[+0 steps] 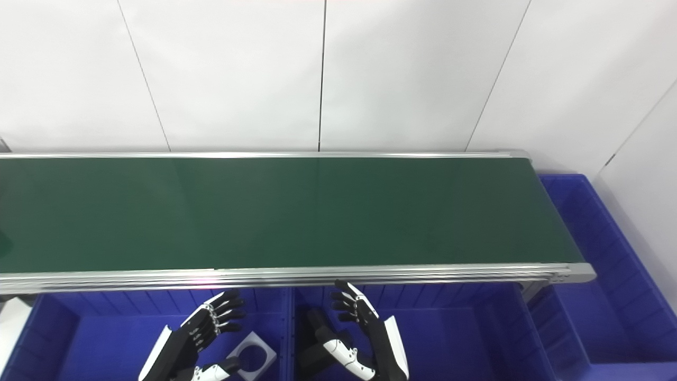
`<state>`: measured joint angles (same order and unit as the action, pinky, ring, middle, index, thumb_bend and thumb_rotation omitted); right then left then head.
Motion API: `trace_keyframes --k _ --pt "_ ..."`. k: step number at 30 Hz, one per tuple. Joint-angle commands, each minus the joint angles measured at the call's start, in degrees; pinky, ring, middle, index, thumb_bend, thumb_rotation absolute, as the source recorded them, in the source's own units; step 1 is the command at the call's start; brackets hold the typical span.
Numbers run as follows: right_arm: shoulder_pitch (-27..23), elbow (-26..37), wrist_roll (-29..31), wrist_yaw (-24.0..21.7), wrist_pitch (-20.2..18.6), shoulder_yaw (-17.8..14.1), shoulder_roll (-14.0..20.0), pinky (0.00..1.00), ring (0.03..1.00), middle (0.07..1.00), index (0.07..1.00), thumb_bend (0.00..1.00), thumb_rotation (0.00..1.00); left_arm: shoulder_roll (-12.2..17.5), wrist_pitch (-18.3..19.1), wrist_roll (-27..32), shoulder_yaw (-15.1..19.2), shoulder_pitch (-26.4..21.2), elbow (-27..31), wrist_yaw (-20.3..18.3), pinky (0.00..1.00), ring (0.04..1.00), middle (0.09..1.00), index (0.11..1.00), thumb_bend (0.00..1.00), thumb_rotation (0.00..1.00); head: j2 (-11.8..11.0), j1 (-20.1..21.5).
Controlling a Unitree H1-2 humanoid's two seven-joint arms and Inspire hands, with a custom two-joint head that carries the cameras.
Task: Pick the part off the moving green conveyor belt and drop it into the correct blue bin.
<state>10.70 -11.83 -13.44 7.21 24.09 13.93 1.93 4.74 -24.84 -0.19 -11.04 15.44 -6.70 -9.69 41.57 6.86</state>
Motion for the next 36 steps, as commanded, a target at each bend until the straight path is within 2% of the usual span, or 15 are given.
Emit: trace_keyframes --k 1,15,19,21,22,23,24,25,26,27,28,29,30,32,36 --pt "-0.46 1.47 0.08 -0.45 2.73 0.25 0.01 0.7 0.759 0.797 0.86 0.65 0.62 -0.4 -1.87 -0.09 0.36 -1.11 0.63 0.28 0.71 0.774 0.824 0.851 0.84 0.4 -0.2 -0.33" --pt "-0.73 1.04 0.54 -0.31 2.79 0.73 0.52 0.7 0.762 0.8 0.86 0.66 0.63 -0.99 -2.07 -0.43 0.96 -3.99 -2.76 0.69 0.73 0.779 0.823 0.851 0.84 0.41 -0.63 -0.59" --pt "-0.76 0.84 1.03 -0.38 2.8 0.81 0.8 0.7 0.762 0.8 0.861 0.65 0.63 -1.24 -2.08 -0.49 0.95 -4.12 -3.11 0.63 0.73 0.778 0.821 0.851 0.83 0.4 -1.58 -2.27" --pt "-0.71 0.55 1.42 -0.47 2.81 0.82 1.2 0.7 0.762 0.801 0.863 0.65 0.62 -1.37 -2.08 -1.0 0.69 -4.18 -3.51 0.78 0.73 0.779 0.822 0.85 0.82 0.4 -3.43 -6.26" --pt "-0.67 0.44 1.64 -0.49 2.81 0.84 1.41 0.7 0.762 0.802 0.865 0.64 0.61 -1.34 -2.08 -1.41 0.47 -4.18 -3.65 0.86 0.73 0.78 0.824 0.85 0.82 0.4 -3.43 -6.26" --pt "-0.64 0.23 2.0 -0.49 2.8 0.89 1.8 0.7 0.762 0.802 0.866 0.63 0.6 -1.38 -2.08 -1.91 0.13 -4.17 -3.92 1.04 0.73 0.786 0.83 0.85 0.81 0.41 -5.1 -9.97" --pt "-0.58 0.18 2.22 -0.51 2.79 1.0 2.16 0.7 0.763 0.803 0.868 0.62 0.59 -1.41 -2.08 -2.21 -0.12 -4.15 -4.12 1.18 0.73 0.789 0.833 0.849 0.81 0.41 -5.1 -9.97" --pt "-0.49 0.0 2.67 -0.49 2.8 1.07 2.76 0.71 0.765 0.806 0.871 0.61 0.59 -1.63 -2.08 -2.74 -0.54 -4.14 -4.69 1.59 0.73 0.79 0.836 0.846 0.81 0.41 -7.37 -14.45" --pt "-0.44 -0.13 3.0 -0.44 2.81 1.15 3.19 0.71 0.766 0.806 0.873 0.61 0.6 -1.77 -2.08 -3.09 -0.86 -4.14 -5.11 1.96 0.72 0.788 0.835 0.84 0.82 0.41 -7.37 -14.45" --pt "-0.5 -0.49 3.48 -0.37 2.82 1.23 3.72 0.71 0.766 0.806 0.874 0.61 0.6 -1.99 -2.08 -3.54 -1.29 -4.28 -5.8 2.49 0.72 0.787 0.835 0.838 0.83 0.41 -9.65 -18.26" --pt "-0.57 -0.76 3.84 -0.29 2.82 1.33 4.09 0.71 0.766 0.807 0.875 0.61 0.61 -2.11 -2.08 -3.84 -1.63 -4.39 -6.26 2.93 0.72 0.786 0.834 0.837 0.83 0.41 -9.65 -18.26" --pt "-0.61 -1.04 4.15 -0.16 2.83 1.48 4.6 0.71 0.766 0.808 0.877 0.61 0.62 -2.35 -2.08 -4.08 -1.99 -4.51 -6.88 3.42 0.73 0.786 0.833 0.837 0.84 0.4 -11.61 -20.89" --pt "-0.66 -1.25 4.4 -0.04 2.83 1.63 5.0 0.7 0.766 0.809 0.88 0.61 0.64 -2.5 -2.08 -4.24 -2.33 -4.62 -7.36 3.87 0.73 0.786 0.831 0.838 0.85 0.39 -11.89 -21.27" --pt "-0.93 -2.25 5.27 0.08 2.83 1.94 5.9 0.71 0.772 0.816 0.885 0.6 0.65 -2.55 -2.08 -5.29 -3.29 -5.03 -8.33 5.43 0.72 0.785 0.831 0.836 0.86 0.37 -14.68 -24.21" --pt "-1.79 -4.5 6.67 0.34 2.83 2.22 6.44 0.72 0.784 0.829 0.896 0.6 0.67 -2.36 -2.08 -6.2 -5.14 -6.09 -10.15 8.35 0.68 0.756 0.805 0.816 0.88 0.3 -17.45 -25.91"
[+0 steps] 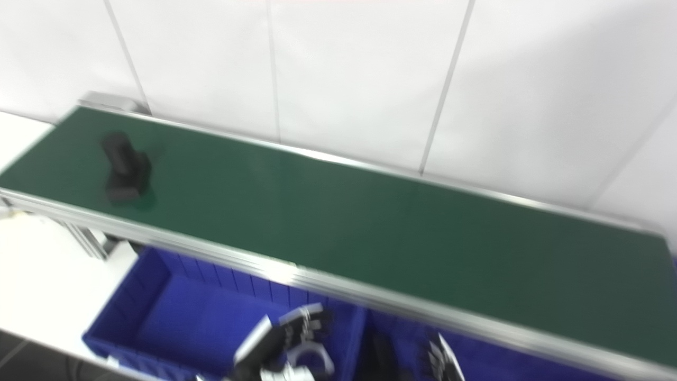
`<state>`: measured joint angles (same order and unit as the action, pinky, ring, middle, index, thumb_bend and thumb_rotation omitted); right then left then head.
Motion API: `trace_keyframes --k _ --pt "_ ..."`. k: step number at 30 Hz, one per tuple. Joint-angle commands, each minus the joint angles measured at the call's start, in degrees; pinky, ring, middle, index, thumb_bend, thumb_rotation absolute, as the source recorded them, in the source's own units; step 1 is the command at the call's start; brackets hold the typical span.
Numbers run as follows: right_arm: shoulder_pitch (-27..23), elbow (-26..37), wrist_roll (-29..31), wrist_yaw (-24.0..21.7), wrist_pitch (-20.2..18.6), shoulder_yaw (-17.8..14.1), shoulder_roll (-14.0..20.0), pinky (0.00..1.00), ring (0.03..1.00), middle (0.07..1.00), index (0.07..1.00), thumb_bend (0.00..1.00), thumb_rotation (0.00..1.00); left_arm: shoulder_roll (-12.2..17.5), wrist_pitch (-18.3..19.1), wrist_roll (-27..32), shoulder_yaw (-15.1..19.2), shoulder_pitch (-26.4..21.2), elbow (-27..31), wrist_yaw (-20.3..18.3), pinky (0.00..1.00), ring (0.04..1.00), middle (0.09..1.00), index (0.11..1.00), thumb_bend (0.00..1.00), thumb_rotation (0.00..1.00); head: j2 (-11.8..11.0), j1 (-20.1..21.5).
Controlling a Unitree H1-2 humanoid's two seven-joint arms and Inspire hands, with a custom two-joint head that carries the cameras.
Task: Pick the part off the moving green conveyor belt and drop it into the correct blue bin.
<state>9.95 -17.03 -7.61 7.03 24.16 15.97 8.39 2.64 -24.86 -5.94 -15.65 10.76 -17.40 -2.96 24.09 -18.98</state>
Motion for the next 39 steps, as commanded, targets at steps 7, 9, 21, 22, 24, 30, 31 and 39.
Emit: trace_keyframes --k 7,9,21,22,24,30,31,39 --pt "-1.93 -1.27 1.13 1.1 2.76 0.41 0.3 0.73 0.787 0.834 0.915 0.5 0.61 0.29 -2.07 -0.37 -2.94 -3.12 -2.13 4.75 0.67 0.743 0.788 0.795 0.9 0.3 -1.77 -0.15" --pt "-2.17 -1.65 1.21 1.1 2.76 0.51 0.39 0.73 0.79 0.835 0.919 0.46 0.56 0.38 -2.07 -0.21 -3.32 -3.47 -2.7 5.2 0.66 0.74 0.787 0.792 0.91 0.29 -2.37 -0.42" --pt "-3.28 -3.36 1.39 1.78 2.76 0.53 0.31 0.73 0.786 0.831 0.914 0.41 0.51 1.13 -2.06 -0.22 -5.35 -5.09 -4.69 7.4 0.65 0.728 0.784 0.788 0.91 0.27 -3.97 -0.8" --pt "-3.39 -3.52 1.45 1.79 2.76 0.49 0.28 0.73 0.786 0.831 0.913 0.41 0.5 1.16 -2.06 -0.34 -5.48 -5.19 -4.84 7.58 0.65 0.728 0.784 0.788 0.91 0.27 -3.97 -0.8" --pt "-3.65 -4.0 1.38 1.94 2.76 0.52 0.34 0.73 0.788 0.833 0.915 0.42 0.5 1.15 -2.06 -0.54 -5.73 -5.53 -5.37 7.96 0.64 0.725 0.785 0.788 0.91 0.28 -4.6 -1.02" --pt "-4.47 -4.78 1.77 1.97 2.76 0.61 0.84 0.72 0.783 0.825 0.912 0.4 0.47 0.69 -2.06 -0.77 -6.37 -6.77 -7.42 9.06 0.64 0.719 0.782 0.781 0.92 0.27 -5.45 -1.71" --pt "-4.51 -4.59 1.91 1.82 2.76 0.55 0.91 0.72 0.785 0.825 0.911 0.4 0.47 0.62 -2.06 -0.86 -6.52 -6.97 -7.69 9.35 0.64 0.719 0.781 0.781 0.92 0.27 -5.45 -1.74" --pt "-3.67 3.05 0.0 2.7 2.76 0.46 2.68 0.72 0.799 0.826 0.907 0.35 0.54 -0.57 -2.07 -0.68 -7.18 -8.37 -9.68 10.32 0.64 0.715 0.774 0.777 0.92 0.27 -5.66 -2.58"
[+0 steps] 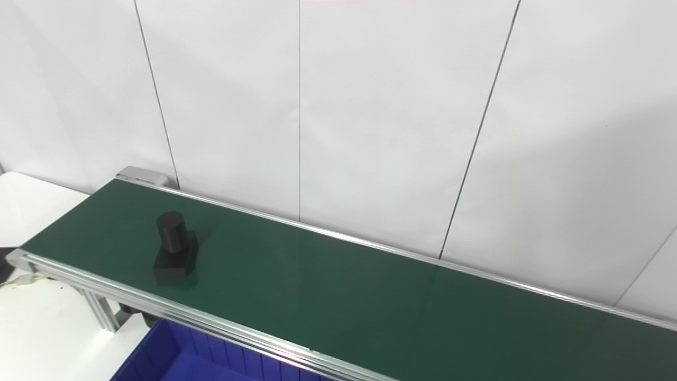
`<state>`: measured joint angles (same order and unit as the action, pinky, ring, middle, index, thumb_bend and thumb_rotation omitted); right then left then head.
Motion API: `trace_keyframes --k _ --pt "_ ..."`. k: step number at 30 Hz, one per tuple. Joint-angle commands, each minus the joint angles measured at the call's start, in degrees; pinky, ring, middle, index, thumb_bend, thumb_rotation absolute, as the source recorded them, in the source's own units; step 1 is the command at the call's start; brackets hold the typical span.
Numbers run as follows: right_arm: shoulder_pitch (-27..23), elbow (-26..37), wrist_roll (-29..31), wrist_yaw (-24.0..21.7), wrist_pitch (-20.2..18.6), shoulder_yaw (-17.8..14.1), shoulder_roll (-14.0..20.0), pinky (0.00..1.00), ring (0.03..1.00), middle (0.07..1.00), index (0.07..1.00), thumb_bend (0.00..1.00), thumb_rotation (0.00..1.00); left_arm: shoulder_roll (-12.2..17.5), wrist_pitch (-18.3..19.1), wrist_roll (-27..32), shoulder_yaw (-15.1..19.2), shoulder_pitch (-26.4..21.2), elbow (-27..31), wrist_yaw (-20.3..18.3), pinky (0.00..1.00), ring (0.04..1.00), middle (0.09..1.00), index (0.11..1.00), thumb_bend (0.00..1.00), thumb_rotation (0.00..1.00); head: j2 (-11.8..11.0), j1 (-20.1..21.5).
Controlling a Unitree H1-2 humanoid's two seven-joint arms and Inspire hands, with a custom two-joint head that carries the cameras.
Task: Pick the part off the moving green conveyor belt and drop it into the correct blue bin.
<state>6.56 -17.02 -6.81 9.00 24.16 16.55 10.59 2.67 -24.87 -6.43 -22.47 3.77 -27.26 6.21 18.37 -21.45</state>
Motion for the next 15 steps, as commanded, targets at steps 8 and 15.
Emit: trace_keyframes --k 8,15 --pt "0.82 16.66 1.52 -2.45 2.52 -2.91 1.49 0.67 0.764 0.817 0.902 0.34 0.45 -1.38 -2.05 -0.46 -1.72 -2.46 -1.15 2.91 0.63 0.704 0.773 0.774 0.91 0.26 0.13 -0.97" --pt "-0.79 30.59 3.04 -7.73 -7.98 -5.93 1.62 0.63 0.768 0.818 0.875 0.34 0.45 -2.01 -2.05 -0.52 -2.21 -3.12 -2.08 3.6 0.63 0.711 0.772 0.775 0.91 0.26 0.23 -1.02"
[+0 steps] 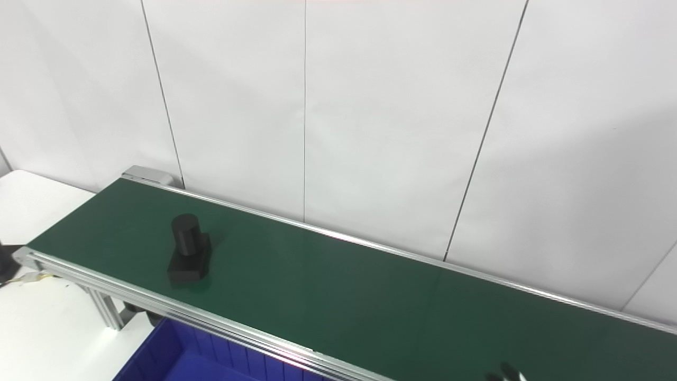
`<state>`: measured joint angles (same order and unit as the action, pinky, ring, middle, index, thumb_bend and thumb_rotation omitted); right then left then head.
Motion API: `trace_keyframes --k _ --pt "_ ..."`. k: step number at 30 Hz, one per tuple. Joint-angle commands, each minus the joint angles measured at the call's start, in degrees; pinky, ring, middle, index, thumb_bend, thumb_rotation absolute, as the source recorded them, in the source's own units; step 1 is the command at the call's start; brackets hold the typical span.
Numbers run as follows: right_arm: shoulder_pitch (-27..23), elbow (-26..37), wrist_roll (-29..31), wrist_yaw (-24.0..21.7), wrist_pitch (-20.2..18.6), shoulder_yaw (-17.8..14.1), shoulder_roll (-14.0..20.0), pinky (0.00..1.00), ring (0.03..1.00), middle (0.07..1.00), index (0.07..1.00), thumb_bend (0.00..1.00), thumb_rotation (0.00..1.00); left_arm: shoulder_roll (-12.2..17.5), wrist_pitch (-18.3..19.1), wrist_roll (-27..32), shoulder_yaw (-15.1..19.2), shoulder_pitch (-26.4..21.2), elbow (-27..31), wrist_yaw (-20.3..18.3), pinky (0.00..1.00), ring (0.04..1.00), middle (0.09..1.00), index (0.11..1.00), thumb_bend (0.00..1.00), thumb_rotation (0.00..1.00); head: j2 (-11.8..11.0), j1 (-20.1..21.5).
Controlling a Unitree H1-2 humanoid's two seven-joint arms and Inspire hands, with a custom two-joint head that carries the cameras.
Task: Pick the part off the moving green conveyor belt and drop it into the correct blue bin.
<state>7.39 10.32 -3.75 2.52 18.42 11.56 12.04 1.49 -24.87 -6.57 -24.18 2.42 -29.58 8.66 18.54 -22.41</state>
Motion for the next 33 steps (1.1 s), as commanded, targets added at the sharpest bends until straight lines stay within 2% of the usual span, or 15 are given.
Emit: trace_keyframes --k 1,4,7,10,16,20,27,33 --pt "-2.35 5.06 -0.49 -1.88 -4.03 -1.25 0.22 0.64 0.772 0.822 0.869 0.37 0.47 -0.88 -2.05 -0.38 -0.58 -1.91 0.06 1.28 0.63 0.71 0.768 0.774 0.91 0.26 0.06 -0.06" --pt "-5.67 9.02 -1.3 -3.97 -8.29 -2.15 0.51 0.66 0.78 0.836 0.866 0.41 0.47 -1.21 -2.05 -0.27 -0.76 -2.33 -0.44 1.56 0.63 0.707 0.765 0.775 0.91 0.28 0.05 -0.19" --pt "-9.85 9.84 0.63 -5.99 -11.36 -2.71 0.2 0.67 0.782 0.835 0.869 0.47 0.46 -1.63 -2.05 0.3 -0.59 -2.59 -0.74 1.32 0.63 0.704 0.759 0.774 0.92 0.26 -0.06 -0.42" --pt "-13.09 9.03 1.97 -7.57 -12.94 -2.97 -0.17 0.69 0.793 0.835 0.878 0.53 0.55 -1.84 -2.06 0.47 -0.57 -2.9 -1.04 1.16 0.63 0.706 0.762 0.775 0.91 0.24 -0.03 -0.56" --pt "-21.04 2.1 -1.97 -10.03 -9.73 -1.85 -0.18 0.71 0.793 0.83 0.884 0.53 0.59 -2.33 -2.06 0.27 -0.8 -3.41 -1.72 1.37 0.62 0.704 0.768 0.779 0.93 0.31 0.25 -0.88" --pt "-24.48 -2.39 -3.44 -10.74 -8.31 -0.76 -1.34 0.73 0.805 0.828 0.875 0.58 0.59 -2.49 -2.06 0.26 -1.05 -3.78 -2.26 1.63 0.62 0.703 0.772 0.781 0.92 0.28 0.62 -0.92" --pt "-28.61 -9.17 -5.49 -12.12 -7.36 1.25 -2.59 0.77 0.822 0.83 0.861 0.64 0.47 -2.49 -2.06 0.29 -1.3 -3.73 -2.09 1.8 0.62 0.702 0.781 0.785 0.95 0.33 1.6 -0.5" --pt "-32.29 -17.03 -5.89 -13.04 -7.0 2.33 -4.54 0.8 0.849 0.841 0.858 0.69 0.42 -2.22 -2.06 -1.06 -2.35 -3.55 -1.57 3.29 0.62 0.697 0.78 0.787 0.94 0.34 2.71 0.18"
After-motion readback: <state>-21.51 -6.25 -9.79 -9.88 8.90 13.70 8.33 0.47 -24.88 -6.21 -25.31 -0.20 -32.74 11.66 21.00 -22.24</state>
